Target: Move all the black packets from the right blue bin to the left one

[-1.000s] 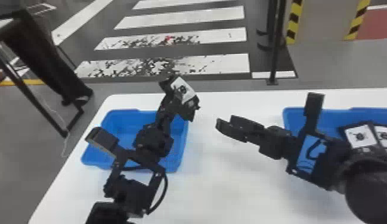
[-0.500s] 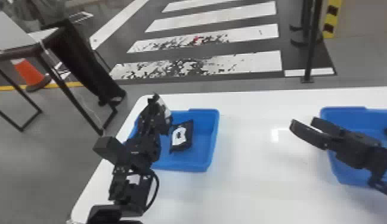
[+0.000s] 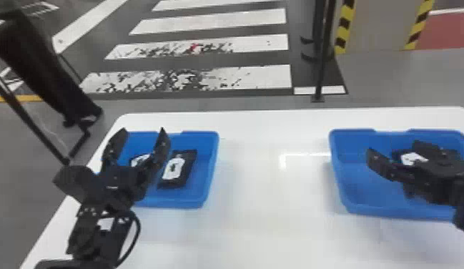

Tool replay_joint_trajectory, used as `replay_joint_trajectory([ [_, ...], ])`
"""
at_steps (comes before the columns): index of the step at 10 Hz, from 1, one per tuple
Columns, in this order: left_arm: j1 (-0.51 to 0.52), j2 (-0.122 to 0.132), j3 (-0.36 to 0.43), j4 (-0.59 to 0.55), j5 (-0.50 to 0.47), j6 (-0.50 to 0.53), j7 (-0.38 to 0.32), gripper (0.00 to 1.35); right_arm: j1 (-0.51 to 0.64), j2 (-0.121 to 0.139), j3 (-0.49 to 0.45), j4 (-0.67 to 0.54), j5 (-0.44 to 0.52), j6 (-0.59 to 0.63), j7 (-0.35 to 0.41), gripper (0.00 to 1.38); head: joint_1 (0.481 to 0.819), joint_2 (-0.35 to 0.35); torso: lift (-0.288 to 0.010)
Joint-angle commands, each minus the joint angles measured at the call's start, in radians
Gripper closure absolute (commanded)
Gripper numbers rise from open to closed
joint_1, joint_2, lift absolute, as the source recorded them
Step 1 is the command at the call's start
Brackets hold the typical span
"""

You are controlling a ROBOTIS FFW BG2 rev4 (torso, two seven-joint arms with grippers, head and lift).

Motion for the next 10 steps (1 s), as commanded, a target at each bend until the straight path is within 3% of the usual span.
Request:
replay_joint_trajectory([
  [1, 0.018, 0.004, 0.013, -0.029, -0.039, 0.007, 0.000, 0.16, 0.058, 0.006, -0.019, -0.159, 0.099, 0.163, -0.084, 0.11, 0.695, 0.129, -0.168],
  [2, 0.027, 0.003, 0.019, -0.032, -0.039, 0.007, 0.000, 0.16, 0.089, 0.012, -0.019, -0.230, 0.127, 0.236, -0.191, 0.11, 0.695, 0.097, -0.168],
  [3, 0.035, 0.001, 0.019, -0.032, -0.037, 0.007, 0.000, 0.16, 0.092, 0.013, -0.019, -0.225, 0.130, 0.253, -0.265, 0.11, 0.695, 0.082, -0.168],
  [4, 0.037, 0.001, 0.019, -0.032, -0.037, 0.007, 0.000, 0.16, 0.055, 0.013, -0.019, -0.174, 0.150, 0.266, -0.283, 0.11, 0.695, 0.061, -0.168],
  [7, 0.040, 0.001, 0.021, -0.032, -0.033, 0.012, 0.000, 0.16, -0.087, 0.004, -0.027, 0.094, 0.140, 0.197, -0.205, 0.10, 0.695, 0.029, -0.168],
  [10, 0.045, 0.000, 0.019, -0.032, -0.029, 0.000, 0.000, 0.16, -0.129, 0.006, -0.025, 0.180, 0.129, 0.197, -0.194, 0.11, 0.695, 0.016, -0.168],
])
